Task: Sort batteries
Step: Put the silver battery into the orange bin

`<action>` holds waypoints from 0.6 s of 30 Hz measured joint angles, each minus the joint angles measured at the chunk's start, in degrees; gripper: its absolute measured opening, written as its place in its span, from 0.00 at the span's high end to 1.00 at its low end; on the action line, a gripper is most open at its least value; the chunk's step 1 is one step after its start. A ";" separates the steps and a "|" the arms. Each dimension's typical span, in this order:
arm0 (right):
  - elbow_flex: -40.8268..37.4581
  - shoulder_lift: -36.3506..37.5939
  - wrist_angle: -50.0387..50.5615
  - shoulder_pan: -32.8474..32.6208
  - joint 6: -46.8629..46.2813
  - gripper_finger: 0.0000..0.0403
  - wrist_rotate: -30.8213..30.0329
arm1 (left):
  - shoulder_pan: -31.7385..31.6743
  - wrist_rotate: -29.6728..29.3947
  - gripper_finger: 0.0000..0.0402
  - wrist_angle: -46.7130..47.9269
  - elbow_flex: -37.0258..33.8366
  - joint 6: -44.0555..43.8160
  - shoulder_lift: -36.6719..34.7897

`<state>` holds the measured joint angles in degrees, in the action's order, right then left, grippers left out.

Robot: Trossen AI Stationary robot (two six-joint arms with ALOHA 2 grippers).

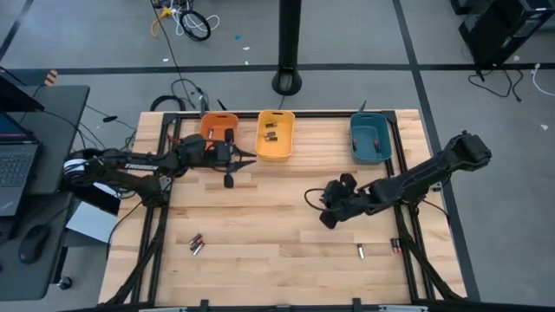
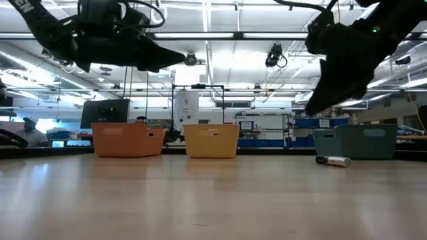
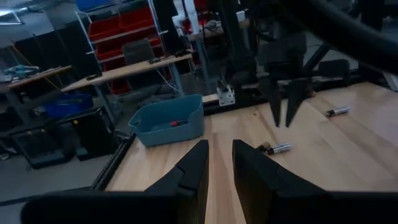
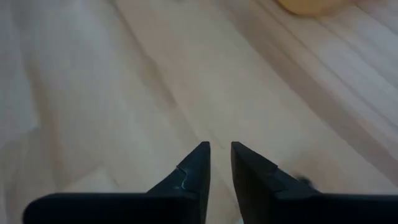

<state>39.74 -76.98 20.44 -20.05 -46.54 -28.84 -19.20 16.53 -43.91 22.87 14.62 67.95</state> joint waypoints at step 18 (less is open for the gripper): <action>11.57 -1.86 38.22 -12.60 -9.48 0.40 37.43 | 0.90 -0.64 0.81 -4.52 -4.02 -2.82 0.23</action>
<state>51.31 -78.83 58.66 -32.65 -56.01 8.59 -18.31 15.89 -48.43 18.85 11.80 68.18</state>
